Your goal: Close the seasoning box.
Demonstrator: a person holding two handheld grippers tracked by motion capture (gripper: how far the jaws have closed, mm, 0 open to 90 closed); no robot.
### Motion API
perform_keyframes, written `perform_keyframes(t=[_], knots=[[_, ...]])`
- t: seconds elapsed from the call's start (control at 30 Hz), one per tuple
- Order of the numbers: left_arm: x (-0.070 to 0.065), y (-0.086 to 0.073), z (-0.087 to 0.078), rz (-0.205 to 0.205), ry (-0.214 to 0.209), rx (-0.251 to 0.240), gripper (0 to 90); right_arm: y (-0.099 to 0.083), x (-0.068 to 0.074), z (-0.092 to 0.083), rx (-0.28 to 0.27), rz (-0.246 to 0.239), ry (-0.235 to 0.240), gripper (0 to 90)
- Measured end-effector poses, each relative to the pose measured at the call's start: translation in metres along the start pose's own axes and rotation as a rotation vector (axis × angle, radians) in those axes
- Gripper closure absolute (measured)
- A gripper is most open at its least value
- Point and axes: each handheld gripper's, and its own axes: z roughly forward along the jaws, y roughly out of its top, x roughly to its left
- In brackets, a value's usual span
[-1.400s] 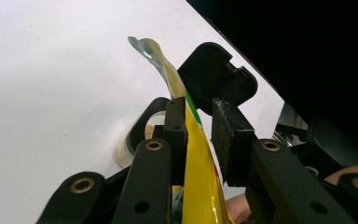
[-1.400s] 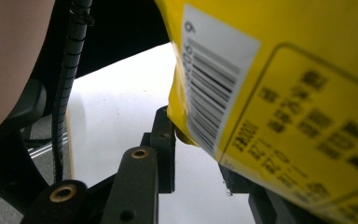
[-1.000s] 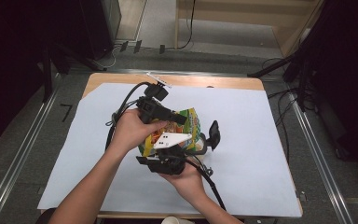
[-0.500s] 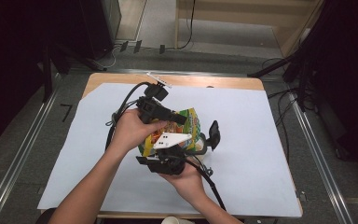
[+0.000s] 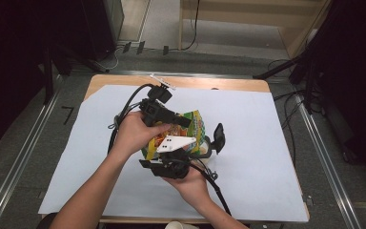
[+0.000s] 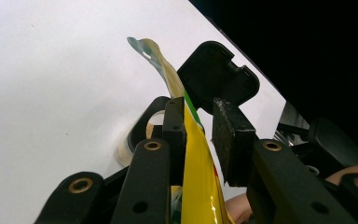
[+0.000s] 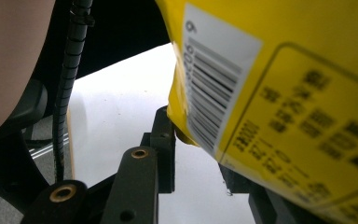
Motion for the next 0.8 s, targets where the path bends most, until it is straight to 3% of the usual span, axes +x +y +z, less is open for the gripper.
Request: perform_keyframes(t=[0.8], knots=[[-0.0025, 0.0004, -0.0012, 0.009, 0.008, -0.005, 76.0, 0.0008, 0.0008, -0.0008, -0.004, 0.0, -0.001, 71.5]])
